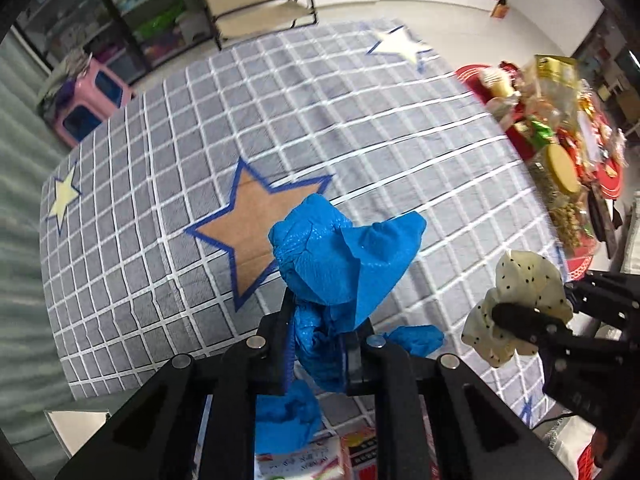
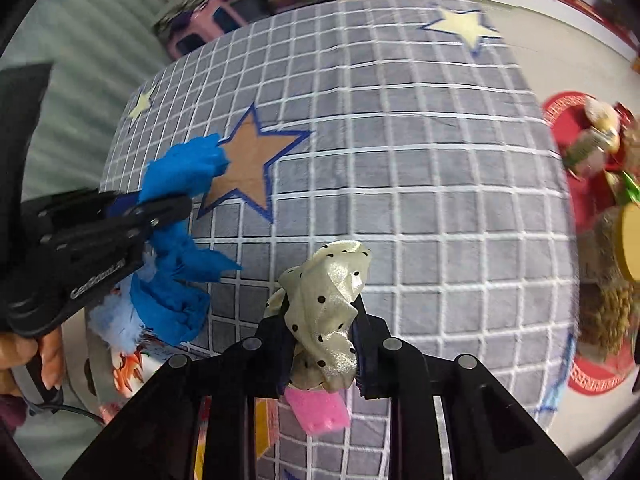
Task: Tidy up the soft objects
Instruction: 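Carry the blue glove and polka-dot scrunchie with both grippers over the white box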
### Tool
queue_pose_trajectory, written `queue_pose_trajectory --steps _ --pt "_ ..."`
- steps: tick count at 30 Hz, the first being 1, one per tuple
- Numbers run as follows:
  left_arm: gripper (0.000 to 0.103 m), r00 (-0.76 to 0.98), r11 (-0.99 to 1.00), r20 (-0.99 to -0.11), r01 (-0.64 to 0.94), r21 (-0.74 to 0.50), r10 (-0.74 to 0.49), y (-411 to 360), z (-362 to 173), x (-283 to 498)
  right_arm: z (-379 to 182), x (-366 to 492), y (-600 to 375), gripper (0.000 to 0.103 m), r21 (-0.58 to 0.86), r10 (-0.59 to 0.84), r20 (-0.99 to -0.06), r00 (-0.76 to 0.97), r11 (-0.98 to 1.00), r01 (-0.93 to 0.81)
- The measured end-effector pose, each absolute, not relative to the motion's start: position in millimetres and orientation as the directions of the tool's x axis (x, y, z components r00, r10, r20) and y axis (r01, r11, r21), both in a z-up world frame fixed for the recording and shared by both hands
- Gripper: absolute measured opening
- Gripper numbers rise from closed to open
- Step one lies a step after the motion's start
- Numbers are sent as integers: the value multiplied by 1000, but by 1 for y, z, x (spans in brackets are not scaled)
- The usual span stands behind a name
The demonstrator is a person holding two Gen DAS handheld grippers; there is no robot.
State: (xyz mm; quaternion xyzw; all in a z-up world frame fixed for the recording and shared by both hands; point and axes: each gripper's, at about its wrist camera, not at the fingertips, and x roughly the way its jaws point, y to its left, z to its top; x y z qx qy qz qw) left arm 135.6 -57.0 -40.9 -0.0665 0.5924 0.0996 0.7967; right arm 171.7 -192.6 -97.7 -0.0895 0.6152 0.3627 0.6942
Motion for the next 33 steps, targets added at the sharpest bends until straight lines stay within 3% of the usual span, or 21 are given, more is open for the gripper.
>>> queue_pose_trajectory --steps 7,33 --pt "18 364 985 -928 -173 18 80 -78 -16 113 -82 173 -233 25 309 384 -923 21 774 -553" --pt "18 372 951 -924 -307 -30 91 -47 -4 -28 -63 63 -268 25 260 312 -950 -3 789 -556"
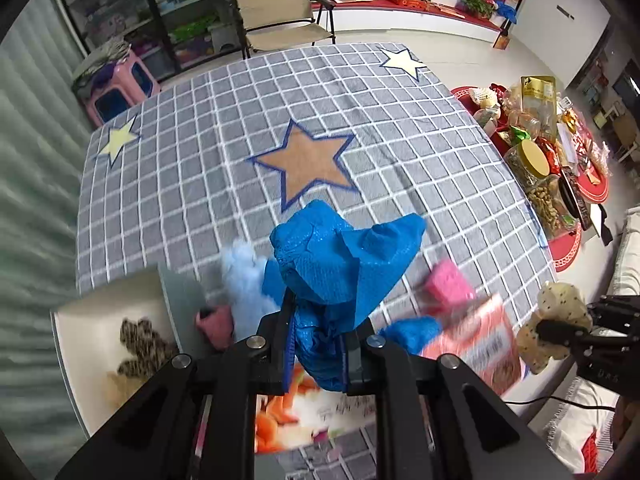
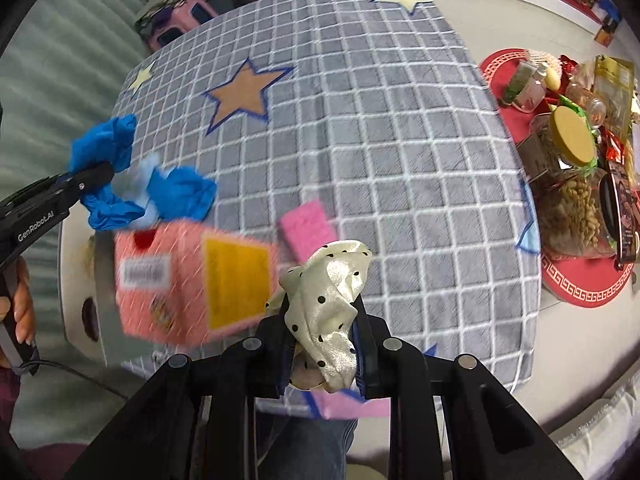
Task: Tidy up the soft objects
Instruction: 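Carry the blue glove and polka-dot scrunchie with both grippers over the white box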
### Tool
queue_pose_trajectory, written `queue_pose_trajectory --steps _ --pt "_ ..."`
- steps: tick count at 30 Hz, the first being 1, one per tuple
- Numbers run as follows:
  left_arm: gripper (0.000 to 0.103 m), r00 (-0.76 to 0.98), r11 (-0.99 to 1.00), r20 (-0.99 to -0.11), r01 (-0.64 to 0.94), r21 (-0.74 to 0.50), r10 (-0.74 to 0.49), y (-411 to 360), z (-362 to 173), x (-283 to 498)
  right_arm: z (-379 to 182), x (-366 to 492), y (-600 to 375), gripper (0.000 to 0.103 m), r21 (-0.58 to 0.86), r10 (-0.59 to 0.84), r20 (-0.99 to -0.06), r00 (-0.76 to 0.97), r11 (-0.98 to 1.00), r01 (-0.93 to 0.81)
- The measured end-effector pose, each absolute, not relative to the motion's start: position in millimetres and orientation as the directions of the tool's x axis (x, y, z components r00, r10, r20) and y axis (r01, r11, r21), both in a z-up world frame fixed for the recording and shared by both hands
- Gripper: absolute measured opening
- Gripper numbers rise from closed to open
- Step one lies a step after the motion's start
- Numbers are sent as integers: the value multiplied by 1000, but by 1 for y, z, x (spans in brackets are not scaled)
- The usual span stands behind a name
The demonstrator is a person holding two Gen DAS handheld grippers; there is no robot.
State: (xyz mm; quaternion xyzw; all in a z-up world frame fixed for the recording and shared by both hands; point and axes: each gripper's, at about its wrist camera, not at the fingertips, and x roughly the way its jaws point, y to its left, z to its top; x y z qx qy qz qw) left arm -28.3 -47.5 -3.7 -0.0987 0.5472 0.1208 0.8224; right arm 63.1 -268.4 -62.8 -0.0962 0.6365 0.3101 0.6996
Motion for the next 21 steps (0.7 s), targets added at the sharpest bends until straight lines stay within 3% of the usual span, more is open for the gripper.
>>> queue_pose_trajectory --steps 21 --pt "18 377 877 -917 -475 -71 130 -2 -1 -152 -44 -54 -191 25 284 309 -944 -112 596 -751"
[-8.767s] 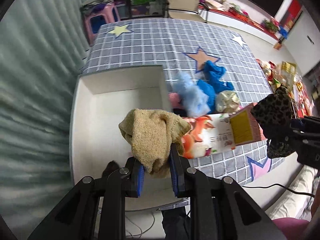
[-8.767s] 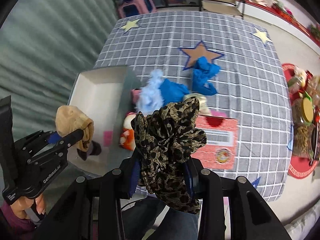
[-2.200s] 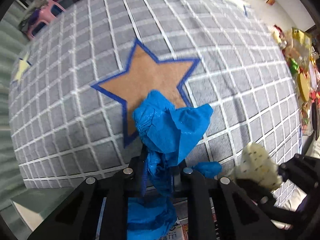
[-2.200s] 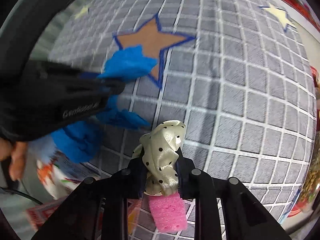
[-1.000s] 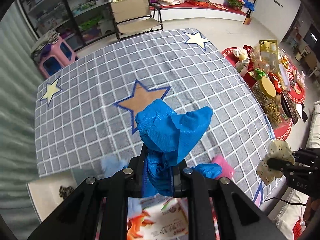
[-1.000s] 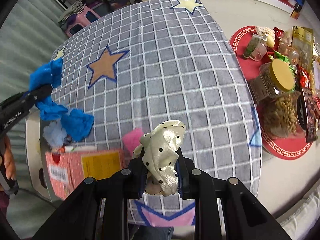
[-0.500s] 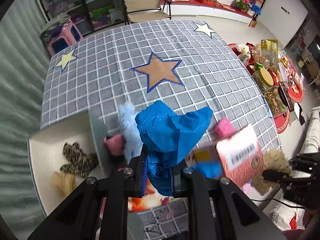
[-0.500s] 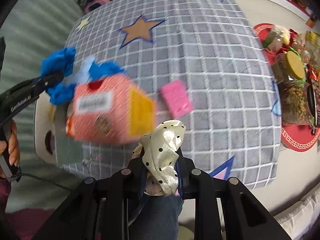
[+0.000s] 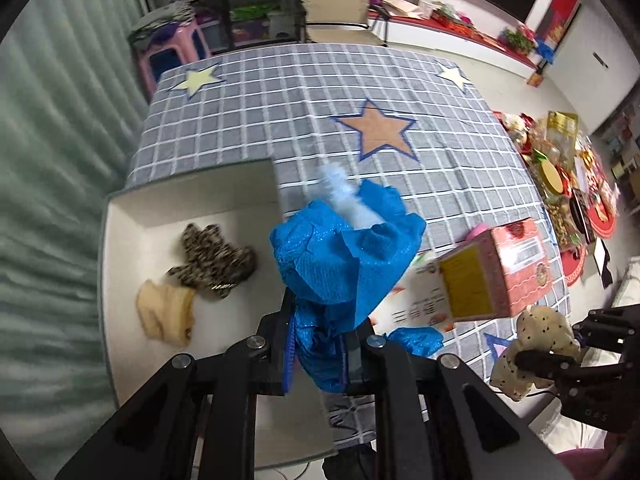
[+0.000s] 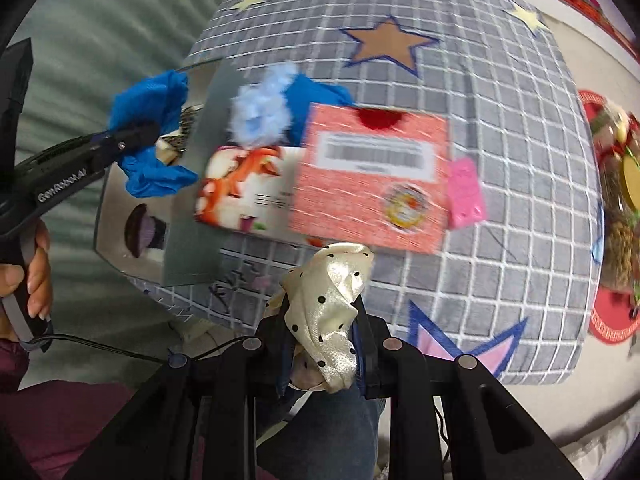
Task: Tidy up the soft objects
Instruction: 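Carry the blue glove and polka-dot scrunchie with both grippers over the white box, then open both grippers to drop glove and scrunchie into the white box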
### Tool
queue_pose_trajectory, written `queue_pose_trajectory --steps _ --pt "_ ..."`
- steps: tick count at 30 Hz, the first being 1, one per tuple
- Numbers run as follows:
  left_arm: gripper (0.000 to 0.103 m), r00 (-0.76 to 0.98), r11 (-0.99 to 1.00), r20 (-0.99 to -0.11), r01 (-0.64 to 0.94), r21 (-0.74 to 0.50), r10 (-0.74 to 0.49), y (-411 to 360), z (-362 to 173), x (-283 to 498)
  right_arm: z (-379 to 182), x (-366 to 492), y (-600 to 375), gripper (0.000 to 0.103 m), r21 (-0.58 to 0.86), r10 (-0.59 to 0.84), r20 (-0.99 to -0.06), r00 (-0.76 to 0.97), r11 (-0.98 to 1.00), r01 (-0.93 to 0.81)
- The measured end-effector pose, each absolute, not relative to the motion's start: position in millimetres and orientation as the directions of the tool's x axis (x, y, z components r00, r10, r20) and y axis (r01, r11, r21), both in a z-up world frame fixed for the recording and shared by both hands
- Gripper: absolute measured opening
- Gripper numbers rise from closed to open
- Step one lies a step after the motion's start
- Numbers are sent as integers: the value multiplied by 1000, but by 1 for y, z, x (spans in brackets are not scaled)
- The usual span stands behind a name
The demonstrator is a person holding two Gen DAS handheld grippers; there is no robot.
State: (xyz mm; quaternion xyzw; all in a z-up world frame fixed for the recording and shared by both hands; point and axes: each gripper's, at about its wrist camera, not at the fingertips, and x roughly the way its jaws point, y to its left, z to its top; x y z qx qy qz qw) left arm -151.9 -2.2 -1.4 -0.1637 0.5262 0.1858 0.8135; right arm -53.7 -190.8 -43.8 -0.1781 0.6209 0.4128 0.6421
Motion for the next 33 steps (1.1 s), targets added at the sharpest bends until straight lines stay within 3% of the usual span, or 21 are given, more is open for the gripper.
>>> queue_pose_trajectory --steps 15,33 --pt "18 349 750 -921 -653 -104 175 46 -17 -228 -20 -85 -113 25 245 302 -946 -116 436 -866" --pt "18 325 660 -928 -740 -131 181 67 -35 -264 -6 -125 -23 25 254 316 -934 -168 257 -932"
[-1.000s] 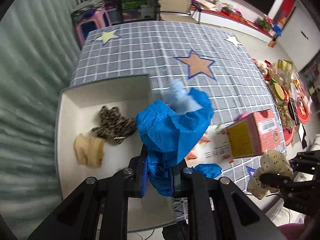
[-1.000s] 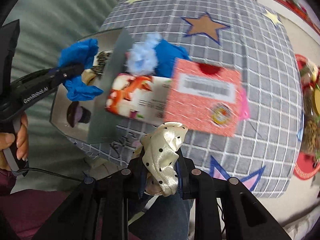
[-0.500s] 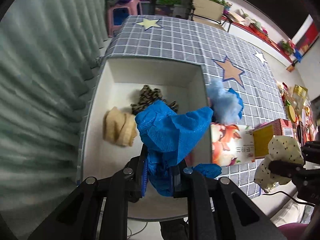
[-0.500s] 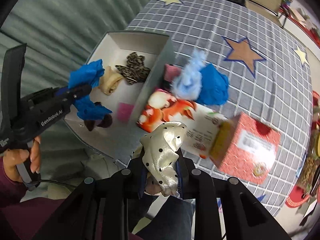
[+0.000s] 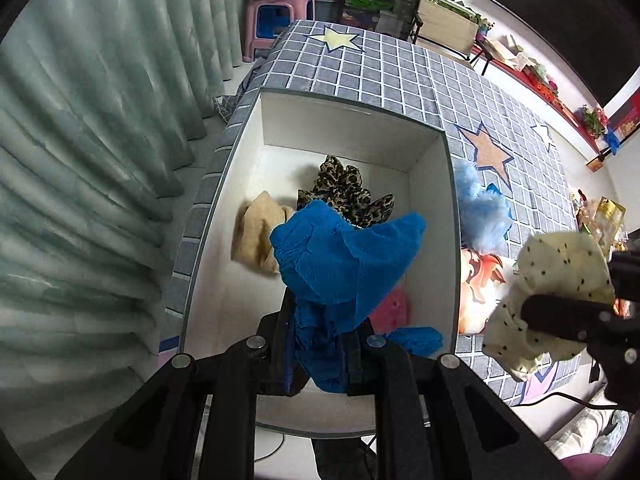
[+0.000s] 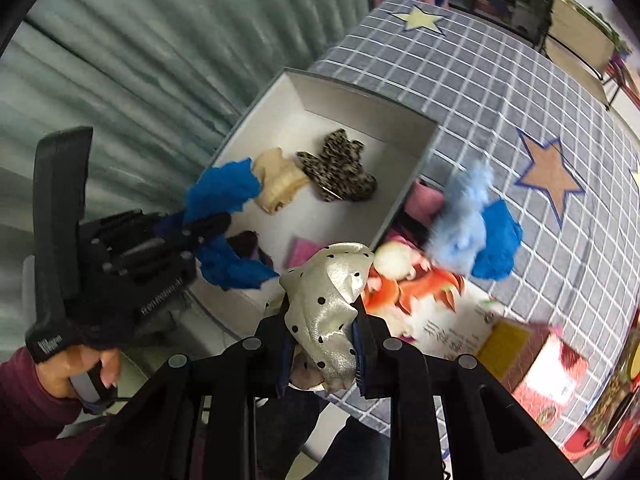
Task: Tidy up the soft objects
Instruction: 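Open both grippers to drop glove and scrunchie into the white box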
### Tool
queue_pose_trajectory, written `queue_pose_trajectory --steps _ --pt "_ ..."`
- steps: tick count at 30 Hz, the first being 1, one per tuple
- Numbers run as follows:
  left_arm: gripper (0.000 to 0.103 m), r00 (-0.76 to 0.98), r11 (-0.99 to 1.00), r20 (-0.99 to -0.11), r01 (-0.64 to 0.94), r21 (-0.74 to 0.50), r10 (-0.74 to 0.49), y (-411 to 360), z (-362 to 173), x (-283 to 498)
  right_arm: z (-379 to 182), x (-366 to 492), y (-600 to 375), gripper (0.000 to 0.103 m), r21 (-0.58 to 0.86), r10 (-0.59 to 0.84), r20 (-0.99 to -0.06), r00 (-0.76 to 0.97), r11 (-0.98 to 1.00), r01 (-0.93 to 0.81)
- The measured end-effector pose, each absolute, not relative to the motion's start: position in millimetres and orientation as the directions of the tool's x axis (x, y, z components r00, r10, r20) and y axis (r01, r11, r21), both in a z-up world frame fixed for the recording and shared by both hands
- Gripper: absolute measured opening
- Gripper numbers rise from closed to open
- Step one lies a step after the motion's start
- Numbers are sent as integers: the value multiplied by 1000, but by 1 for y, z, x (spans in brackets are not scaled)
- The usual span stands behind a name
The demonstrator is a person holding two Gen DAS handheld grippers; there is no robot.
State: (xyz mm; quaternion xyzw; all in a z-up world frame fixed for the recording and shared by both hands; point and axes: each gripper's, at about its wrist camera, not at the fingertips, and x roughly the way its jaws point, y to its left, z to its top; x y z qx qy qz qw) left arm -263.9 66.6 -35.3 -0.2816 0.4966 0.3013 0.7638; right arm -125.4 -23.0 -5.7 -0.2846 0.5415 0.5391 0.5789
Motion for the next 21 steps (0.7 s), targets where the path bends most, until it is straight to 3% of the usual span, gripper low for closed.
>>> queue_pose_trajectory --steps 21 --pt "18 298 626 -937 -770 -123 183 81 -48 -264 -5 -128 28 25 275 325 -925 -194 221 -936"
